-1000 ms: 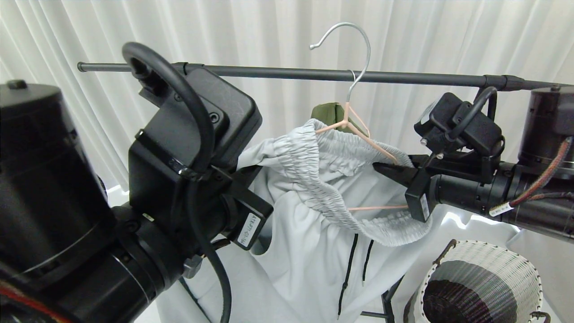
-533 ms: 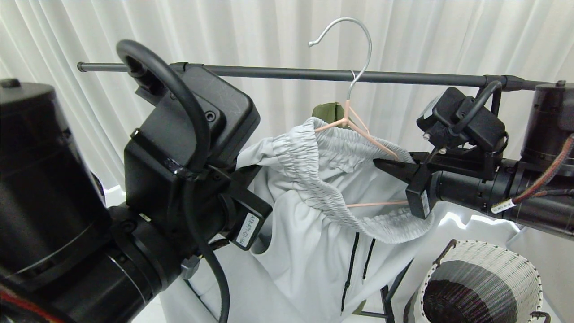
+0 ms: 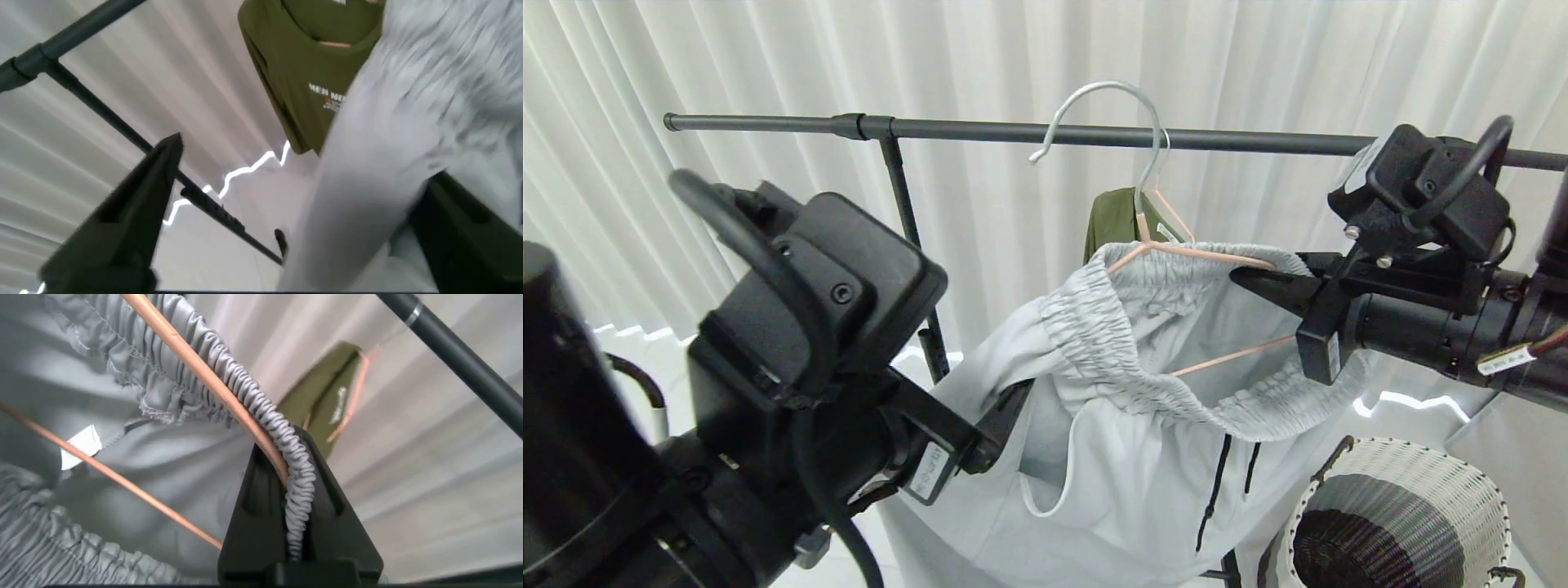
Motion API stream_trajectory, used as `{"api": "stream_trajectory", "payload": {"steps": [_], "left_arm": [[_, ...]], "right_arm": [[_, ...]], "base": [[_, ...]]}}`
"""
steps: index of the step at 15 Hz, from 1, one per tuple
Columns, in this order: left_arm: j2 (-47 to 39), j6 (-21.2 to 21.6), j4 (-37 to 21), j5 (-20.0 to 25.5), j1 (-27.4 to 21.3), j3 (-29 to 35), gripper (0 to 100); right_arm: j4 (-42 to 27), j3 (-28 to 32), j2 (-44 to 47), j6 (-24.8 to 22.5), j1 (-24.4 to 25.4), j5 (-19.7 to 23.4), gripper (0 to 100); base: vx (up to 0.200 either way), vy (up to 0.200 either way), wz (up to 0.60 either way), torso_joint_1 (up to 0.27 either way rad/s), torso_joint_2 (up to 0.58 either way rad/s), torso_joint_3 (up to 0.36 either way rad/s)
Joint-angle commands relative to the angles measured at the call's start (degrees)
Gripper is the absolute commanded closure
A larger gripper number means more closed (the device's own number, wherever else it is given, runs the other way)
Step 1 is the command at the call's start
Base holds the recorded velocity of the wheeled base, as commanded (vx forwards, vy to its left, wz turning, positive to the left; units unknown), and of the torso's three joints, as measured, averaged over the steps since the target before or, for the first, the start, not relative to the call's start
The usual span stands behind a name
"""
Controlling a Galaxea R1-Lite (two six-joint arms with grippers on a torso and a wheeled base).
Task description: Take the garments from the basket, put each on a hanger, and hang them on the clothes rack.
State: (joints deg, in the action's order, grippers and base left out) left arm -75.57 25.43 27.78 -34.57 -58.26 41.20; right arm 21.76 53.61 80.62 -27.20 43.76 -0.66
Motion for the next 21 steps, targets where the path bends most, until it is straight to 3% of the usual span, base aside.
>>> {"api": "stream_trajectory", "payload": {"steps": [1, 6, 8, 10, 14, 19, 20, 21], "left_arm": [[3.76, -0.12, -0.01, 1.26, -0.98, -1.74, 0], [7.98, -0.03, -0.01, 1.70, -0.98, -8.51, 0], [9.21, -1.44, -0.01, 1.61, 1.75, -14.66, 0], [9.39, -5.65, -0.01, 1.97, 5.00, -20.64, 0], [5.96, -18.84, -0.01, 5.22, 5.17, -21.25, 0], [1.39, -23.76, 1.22, 8.91, 11.24, -20.64, 0], [1.21, -23.67, 1.40, 10.23, 12.12, -20.73, 100], [1.13, -23.67, 1.40, 10.67, 12.47, -20.90, 100]], "right_arm": [[0.04, -0.18, -0.99, -0.05, -2.19, -0.04, 100], [0.12, 0.26, -0.99, -0.05, -4.65, -0.04, 100], [0.12, 0.44, -1.25, 0.13, -5.00, -0.04, 100], [0.04, 1.41, -1.16, 0.13, -5.00, -0.04, 100], [-0.05, 2.11, -1.08, 1.45, -4.65, 0.04, 100], [-0.05, 2.46, -1.34, 2.41, -3.42, 0.04, 100], [-0.05, 2.46, -1.69, 2.41, -3.25, 0.04, 100], [-0.05, 2.46, -1.78, 2.50, -3.25, 0.04, 100]], "base": [[0.000, 0.000, 0.00, 0.000, 0.00, 0.000], [0.000, 0.000, 0.00, 0.000, 0.00, 0.000], [0.000, 0.000, 0.00, 0.000, 0.00, 0.000], [0.000, 0.000, 0.00, 0.000, 0.00, 0.000], [0.000, 0.000, 0.00, 0.000, 0.00, 0.000], [0.000, 0.000, 0.00, 0.000, 0.00, 0.000], [0.000, 0.000, 0.00, 0.000, 0.00, 0.000], [0.000, 0.000, 0.00, 0.000, 0.00, 0.000]]}}
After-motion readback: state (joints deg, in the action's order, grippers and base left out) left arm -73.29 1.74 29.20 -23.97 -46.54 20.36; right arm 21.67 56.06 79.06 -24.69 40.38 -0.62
